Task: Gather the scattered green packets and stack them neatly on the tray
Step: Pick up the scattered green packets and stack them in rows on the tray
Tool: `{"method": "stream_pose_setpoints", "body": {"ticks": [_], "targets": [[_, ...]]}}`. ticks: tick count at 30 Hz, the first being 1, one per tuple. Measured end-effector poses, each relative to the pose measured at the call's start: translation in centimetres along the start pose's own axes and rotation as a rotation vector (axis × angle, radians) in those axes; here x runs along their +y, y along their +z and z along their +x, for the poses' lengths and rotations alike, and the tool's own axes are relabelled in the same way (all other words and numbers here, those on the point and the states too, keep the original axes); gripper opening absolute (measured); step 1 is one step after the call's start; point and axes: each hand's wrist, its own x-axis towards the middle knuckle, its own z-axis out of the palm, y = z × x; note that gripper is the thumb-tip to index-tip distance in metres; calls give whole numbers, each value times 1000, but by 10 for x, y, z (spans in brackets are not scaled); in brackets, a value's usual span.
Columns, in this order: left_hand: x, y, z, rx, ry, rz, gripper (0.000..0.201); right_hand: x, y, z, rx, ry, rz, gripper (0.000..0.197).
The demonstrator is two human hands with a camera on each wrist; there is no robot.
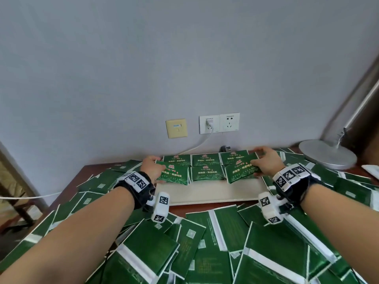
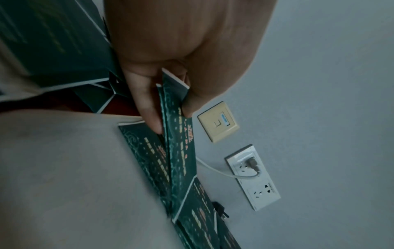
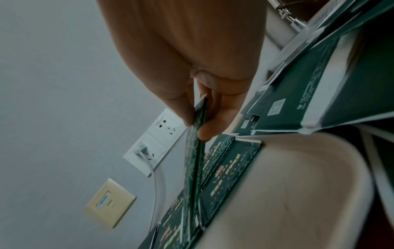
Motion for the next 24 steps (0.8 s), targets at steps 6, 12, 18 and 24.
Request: {"method": "stream_pose_setpoints", "body": {"ticks": [6,12,18,24], "targets": [[-13,7,34,20,31,48,38,8,5,26,34,36,-45,40],[-26,13,51,21,46,99,38,18,11,39,-17,98,-206,25],[-27,16,57,-18,81,254,48,14,12,34,-36,-12,-569,29],[-29,20,60,-23,153,476,50,11,16,32,-73,-24,-676,36]]}}
